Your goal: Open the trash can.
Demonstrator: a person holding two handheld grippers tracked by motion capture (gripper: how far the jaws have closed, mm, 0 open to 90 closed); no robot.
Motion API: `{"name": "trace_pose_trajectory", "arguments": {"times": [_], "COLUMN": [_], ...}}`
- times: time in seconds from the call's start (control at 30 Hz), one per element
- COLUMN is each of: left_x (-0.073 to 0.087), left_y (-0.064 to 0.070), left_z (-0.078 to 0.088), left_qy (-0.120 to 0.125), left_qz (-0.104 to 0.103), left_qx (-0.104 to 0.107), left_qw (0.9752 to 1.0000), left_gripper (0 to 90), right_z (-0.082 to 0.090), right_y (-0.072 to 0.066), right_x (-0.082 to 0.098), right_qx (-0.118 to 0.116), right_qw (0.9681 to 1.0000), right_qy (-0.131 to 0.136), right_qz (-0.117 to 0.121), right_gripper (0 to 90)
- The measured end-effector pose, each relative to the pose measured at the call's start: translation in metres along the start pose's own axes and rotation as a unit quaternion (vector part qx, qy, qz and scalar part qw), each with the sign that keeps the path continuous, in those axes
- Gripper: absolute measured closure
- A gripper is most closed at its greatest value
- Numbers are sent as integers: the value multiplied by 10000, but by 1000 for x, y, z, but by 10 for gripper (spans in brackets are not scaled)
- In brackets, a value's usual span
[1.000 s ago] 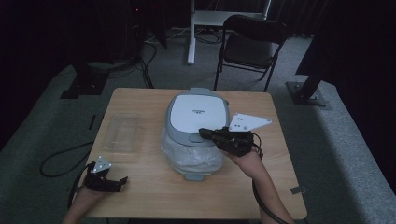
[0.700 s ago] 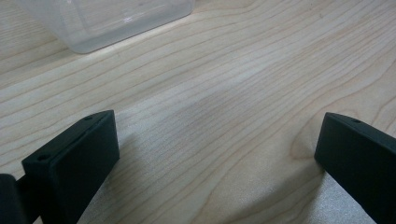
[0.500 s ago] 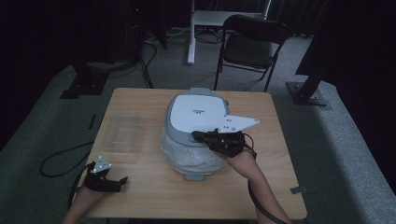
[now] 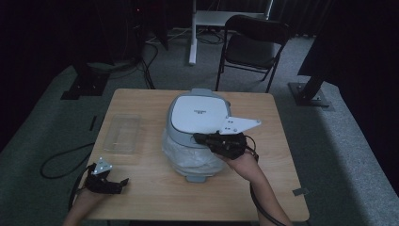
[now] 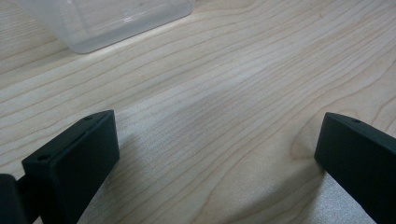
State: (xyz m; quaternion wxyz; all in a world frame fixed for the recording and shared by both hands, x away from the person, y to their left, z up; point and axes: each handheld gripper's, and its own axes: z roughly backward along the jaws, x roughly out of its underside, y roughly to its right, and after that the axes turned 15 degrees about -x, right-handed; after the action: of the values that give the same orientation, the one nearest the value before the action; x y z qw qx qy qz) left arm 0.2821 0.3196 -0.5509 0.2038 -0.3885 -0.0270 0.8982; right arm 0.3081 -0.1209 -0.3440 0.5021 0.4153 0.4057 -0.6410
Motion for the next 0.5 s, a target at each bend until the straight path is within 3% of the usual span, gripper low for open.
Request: {"name": "trace_pose_trajectory", "arguments": {"times": [0.1,0.17,0.23,0.3,0.33,0.5], "left_x": [0,0,0,0,0,0], "left_y": [0,0,0,0,0,0], "left_z": [0,0,0,0,0,0], "left_qy": [0,2,1,1,1,2], "left_qz": [-1,1,-2,-2,-1,-2], "left_qx": [-1,2,2,2,3,2], "left_qw": [10000,10000,10000,10000,10000,10000], "left_gripper": [6,5,5,6,6,6], "right_z": [0,2,4,5,8,15], "right_y": [0,1,1,1,1,2], "right_x": [1,1,2,2,2,-2], "right_qx": [-12,-195,-87,-43,-30,162], "right_qw": [10000,9998,9998,9998,9995,9992], "right_qy": [9,36,134,171,283,333], "right_qz": [-38,-79,-70,-120,-145,-124], "right_gripper": [900,900,759,711,597,450]}}
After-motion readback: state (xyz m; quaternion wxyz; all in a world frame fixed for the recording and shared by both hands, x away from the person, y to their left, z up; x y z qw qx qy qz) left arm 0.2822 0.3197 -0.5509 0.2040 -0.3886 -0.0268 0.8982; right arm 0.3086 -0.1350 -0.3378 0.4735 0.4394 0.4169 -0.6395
